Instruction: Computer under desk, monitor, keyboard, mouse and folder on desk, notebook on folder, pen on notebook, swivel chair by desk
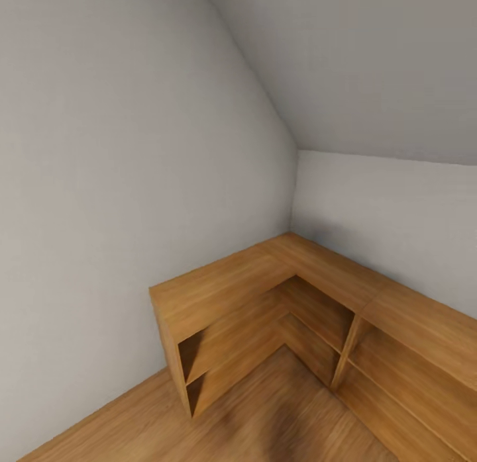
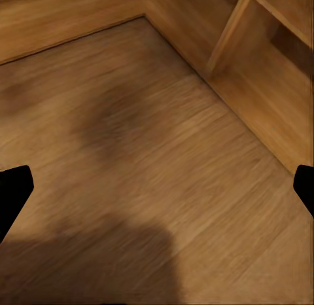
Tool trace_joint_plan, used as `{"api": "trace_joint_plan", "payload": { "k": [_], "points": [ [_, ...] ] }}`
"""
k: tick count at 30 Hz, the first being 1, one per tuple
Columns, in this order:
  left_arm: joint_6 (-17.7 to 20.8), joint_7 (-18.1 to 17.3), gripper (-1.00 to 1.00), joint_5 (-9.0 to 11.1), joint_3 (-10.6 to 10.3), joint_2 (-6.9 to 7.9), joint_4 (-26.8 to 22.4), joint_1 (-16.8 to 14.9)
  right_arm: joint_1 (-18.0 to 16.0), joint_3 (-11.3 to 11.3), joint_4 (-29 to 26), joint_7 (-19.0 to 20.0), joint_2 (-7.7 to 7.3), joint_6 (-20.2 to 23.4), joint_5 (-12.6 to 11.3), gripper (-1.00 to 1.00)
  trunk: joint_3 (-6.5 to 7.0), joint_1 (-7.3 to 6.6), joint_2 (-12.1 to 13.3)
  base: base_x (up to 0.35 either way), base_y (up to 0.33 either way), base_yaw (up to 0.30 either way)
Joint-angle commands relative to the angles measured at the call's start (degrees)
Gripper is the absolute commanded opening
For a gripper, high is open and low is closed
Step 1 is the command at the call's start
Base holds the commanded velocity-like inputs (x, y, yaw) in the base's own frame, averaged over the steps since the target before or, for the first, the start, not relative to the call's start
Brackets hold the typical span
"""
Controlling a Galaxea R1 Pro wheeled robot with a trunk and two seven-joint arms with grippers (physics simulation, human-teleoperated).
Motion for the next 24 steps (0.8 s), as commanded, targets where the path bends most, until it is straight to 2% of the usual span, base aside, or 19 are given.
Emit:
{"api": "trace_joint_plan", "payload": {
  "k": [1,6,7,10,15,20,24],
  "points": [
    [-5.8,-0.6,1.00,0.4,0.4,0.52,1.5,0.0,1.0,0.5,0.2,-0.5,0.13,-0.3,0.1,1.00,-0.02,0.02,-0.1,0.008,0.000,-0.233],
    [-14.6,-0.6,1.00,0.5,0.4,1.09,4.4,0.0,1.6,0.6,0.2,-0.1,0.28,-0.5,0.1,1.00,0.23,0.02,-0.1,0.004,0.000,-0.232],
    [-17.5,-0.5,1.00,0.5,0.4,1.15,5.3,0.0,1.8,0.6,0.2,0.2,0.32,-0.6,0.1,1.00,0.28,0.02,-0.1,0.001,0.000,-0.231],
    [-21.9,-0.3,1.00,0.5,0.5,1.16,6.7,0.0,2.2,0.6,0.2,1.0,0.42,-1.2,0.1,1.00,0.44,0.02,-0.1,0.001,0.000,-0.228],
    [-25.0,-0.2,1.00,0.6,0.6,1.17,7.4,0.0,2.7,0.6,0.2,1.6,0.42,-3.1,0.1,1.00,0.70,0.02,-0.1,0.000,0.000,-0.220],
    [-26.8,-0.2,1.00,0.6,0.6,1.32,7.8,0.0,3.9,0.6,0.2,1.9,0.42,-7.0,0.1,1.00,0.98,0.02,-0.1,0.000,0.000,-0.216],
    [-29.4,-0.2,1.00,0.6,0.7,1.63,8.0,0.0,4.4,0.6,0.2,1.9,0.46,-7.6,0.1,1.00,1.20,0.02,-0.1,0.000,0.000,-0.213]
  ]
}}
